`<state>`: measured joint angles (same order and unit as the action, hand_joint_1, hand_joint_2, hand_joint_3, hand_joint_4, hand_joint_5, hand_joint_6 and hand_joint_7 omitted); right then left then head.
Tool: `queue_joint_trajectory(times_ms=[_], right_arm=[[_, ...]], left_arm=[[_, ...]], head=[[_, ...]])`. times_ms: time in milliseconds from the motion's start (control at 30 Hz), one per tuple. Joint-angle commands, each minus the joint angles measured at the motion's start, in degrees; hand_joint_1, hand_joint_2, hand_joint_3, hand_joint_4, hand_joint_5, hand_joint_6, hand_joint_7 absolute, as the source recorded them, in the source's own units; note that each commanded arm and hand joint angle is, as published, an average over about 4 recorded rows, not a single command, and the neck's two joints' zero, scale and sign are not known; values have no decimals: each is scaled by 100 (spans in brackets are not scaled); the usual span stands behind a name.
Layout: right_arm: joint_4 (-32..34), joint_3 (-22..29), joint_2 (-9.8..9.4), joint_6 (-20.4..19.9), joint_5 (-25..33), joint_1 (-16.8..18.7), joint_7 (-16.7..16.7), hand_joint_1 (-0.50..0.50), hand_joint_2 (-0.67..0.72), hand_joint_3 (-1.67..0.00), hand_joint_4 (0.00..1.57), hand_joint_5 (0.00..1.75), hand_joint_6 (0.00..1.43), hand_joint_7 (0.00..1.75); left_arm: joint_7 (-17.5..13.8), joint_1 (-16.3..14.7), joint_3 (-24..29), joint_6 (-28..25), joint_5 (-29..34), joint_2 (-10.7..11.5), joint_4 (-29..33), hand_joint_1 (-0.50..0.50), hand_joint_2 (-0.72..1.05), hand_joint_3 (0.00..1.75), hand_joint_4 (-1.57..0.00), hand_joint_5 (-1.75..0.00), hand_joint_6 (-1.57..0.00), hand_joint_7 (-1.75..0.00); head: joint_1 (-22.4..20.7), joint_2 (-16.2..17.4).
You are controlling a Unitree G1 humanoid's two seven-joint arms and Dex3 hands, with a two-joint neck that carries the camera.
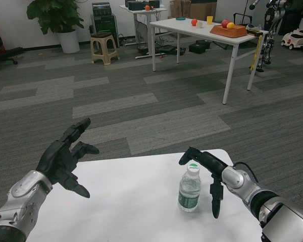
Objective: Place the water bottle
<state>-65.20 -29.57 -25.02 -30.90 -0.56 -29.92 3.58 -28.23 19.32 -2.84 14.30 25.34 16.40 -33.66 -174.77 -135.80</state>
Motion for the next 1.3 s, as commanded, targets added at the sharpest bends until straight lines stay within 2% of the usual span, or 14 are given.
queue_joint_trajectory(times_ms=[33, 600, 800, 1133, 1300], right_arm=[[56, 136, 27, 32, 74, -58, -82, -46, 66, 0, 0, 0, 0, 119], [596, 738, 10, 23, 87, -45, -90, -46, 66, 0, 0, 0, 0, 119], [944, 1085, -12, 5, 188, -19, -90, -46, 66, 0, 0, 0, 0, 112], [1445, 1511, -21, -39, 289, 8, -95, -46, 66, 0, 0, 0, 0, 115], [1651, 1604, -21, -39, 293, 47, -90, -46, 66, 0, 0, 0, 0, 112]], left_arm=[[54, 129, 12, 73, -2, 30, -57, -50, -19, 9, 0, -175, 0, -14], [63, 124, 3, 82, -2, 30, -48, -50, -19, 7, 0, -175, 0, -14], [63, 124, 12, 82, -2, 30, -44, -50, -19, 7, 0, -175, 0, -14], [72, 124, 21, 82, -2, 30, -53, -50, -19, 7, 0, -175, 0, -14], [76, 124, 29, 82, -2, 30, -48, -50, -19, 7, 0, -175, 0, -14]], head=[[-1, 1], [-4, -10], [-15, -11], [-42, -2], [-55, 12]])
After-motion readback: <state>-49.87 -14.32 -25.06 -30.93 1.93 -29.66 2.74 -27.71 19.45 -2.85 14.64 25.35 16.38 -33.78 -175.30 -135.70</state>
